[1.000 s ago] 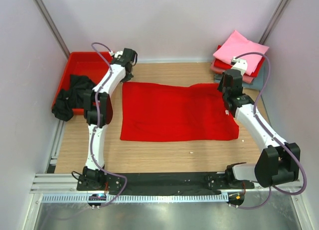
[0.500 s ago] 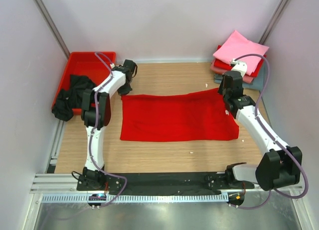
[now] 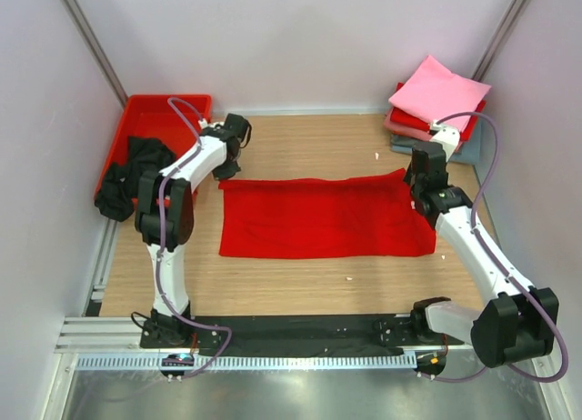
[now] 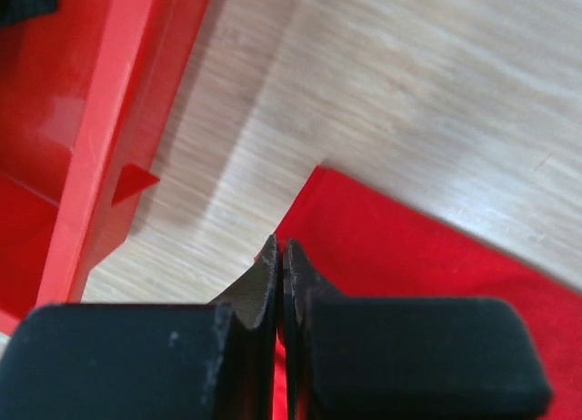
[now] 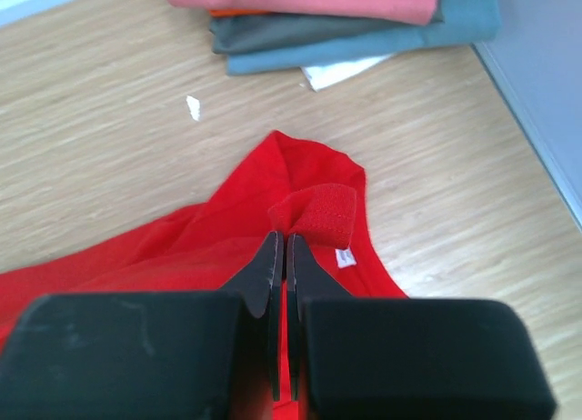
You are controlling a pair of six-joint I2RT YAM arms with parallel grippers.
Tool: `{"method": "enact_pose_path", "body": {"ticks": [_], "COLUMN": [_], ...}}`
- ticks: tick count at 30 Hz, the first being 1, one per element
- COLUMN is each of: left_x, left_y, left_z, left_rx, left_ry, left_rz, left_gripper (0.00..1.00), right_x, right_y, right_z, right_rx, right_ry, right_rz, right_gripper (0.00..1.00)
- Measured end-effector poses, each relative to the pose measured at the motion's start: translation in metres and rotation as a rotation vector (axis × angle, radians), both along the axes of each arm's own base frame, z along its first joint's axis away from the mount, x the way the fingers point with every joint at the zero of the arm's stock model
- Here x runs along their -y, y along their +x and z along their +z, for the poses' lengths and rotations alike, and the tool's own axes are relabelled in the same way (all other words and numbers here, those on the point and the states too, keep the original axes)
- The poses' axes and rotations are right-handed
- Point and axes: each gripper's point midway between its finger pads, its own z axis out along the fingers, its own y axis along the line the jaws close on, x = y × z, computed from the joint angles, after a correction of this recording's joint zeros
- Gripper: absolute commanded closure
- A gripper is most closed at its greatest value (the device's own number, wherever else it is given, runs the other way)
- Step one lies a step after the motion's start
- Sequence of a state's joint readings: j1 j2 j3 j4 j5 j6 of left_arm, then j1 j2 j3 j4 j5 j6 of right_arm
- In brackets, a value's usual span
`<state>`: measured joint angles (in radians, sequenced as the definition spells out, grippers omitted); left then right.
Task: Fold and stack the t-shirts
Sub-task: Fold the tshirt
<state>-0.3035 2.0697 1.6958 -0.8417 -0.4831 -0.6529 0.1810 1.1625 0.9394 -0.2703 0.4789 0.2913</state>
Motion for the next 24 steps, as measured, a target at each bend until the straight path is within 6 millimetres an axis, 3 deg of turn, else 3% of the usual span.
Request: {"method": "enact_pose_path", "body": {"ticks": [9, 17, 20, 21, 23, 24], "left_x": [0.003, 0.003, 0.004, 0.003, -0.001, -0.003], "left_y": [-0.026, -0.044, -0.057, -0.064, -0.082, -0.092], "left_z": [-0.021, -0.017, -0.018, -0.02, -0.024, -0.025], "left_rx": [-0.055, -0.052, -0.049, -0.055, -0.075, -0.084], "left_ry": [0.027, 0.032, 0.033, 0.034, 0.038, 0.039], "left_rz": [-0.007, -0.014, -0.012, -0.012, -0.012, -0.007], "left_gripper": [1.0, 1.0, 0.88, 0.75, 0.55, 0.3], "right_x": [0.015, 0.019, 0.022, 0.023, 0.024, 0.025], "right_y": [-0.014, -0.021, -0.03, -0.034, -0.043, -0.049], "right_z": [-0.009, -0.015, -0.024, -0.029, -0.039, -0.045], "right_rx": [-0.034, -0.05, -0.07, -0.076, -0.088, -0.094], "right_ry": [-0.029, -0.021, -0.006, 0.001, 0.019, 0.031], "right_rz": [-0.086, -0.118, -0.148, -0.159, -0.182, -0.195], "right_gripper": [0.99, 0.99, 0.98, 0.96, 0.68, 0.48]}}
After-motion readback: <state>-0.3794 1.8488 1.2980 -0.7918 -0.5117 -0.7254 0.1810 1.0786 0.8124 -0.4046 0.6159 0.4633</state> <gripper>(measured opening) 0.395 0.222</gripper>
